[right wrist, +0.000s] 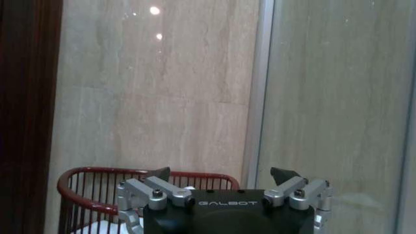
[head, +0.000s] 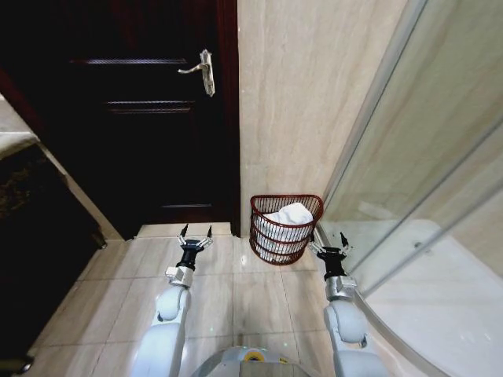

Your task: Discard the used towel into the hamper.

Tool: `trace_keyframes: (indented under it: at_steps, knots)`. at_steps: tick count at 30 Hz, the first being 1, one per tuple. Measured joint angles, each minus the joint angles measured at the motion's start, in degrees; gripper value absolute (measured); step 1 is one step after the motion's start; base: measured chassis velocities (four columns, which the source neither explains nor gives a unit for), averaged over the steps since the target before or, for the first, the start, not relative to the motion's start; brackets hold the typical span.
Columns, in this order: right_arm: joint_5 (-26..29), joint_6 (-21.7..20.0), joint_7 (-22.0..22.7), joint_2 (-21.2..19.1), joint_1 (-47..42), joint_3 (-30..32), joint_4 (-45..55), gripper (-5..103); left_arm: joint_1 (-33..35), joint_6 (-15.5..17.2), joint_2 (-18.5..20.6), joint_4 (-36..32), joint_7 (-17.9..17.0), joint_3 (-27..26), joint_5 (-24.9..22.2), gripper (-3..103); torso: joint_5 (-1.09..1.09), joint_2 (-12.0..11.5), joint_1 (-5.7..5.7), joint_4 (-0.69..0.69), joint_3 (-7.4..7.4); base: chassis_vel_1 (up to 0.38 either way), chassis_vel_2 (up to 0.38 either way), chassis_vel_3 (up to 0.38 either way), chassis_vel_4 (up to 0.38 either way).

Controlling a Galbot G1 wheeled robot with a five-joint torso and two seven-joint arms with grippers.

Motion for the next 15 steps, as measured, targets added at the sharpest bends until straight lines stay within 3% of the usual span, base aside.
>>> trace_keyframes:
  at_steps: [15]
  knots:
    - [0.3, 0.34, -0.14, -0.03, -1.21, 0.28, 0.63, 100, 0.59, -0.44, -1.14, -0.98, 0.54, -0.03, 0.65, 100, 0.0, 0.11, 0.04, 0.0, 0.08, 0.107, -0.097, -0.111, 0.097]
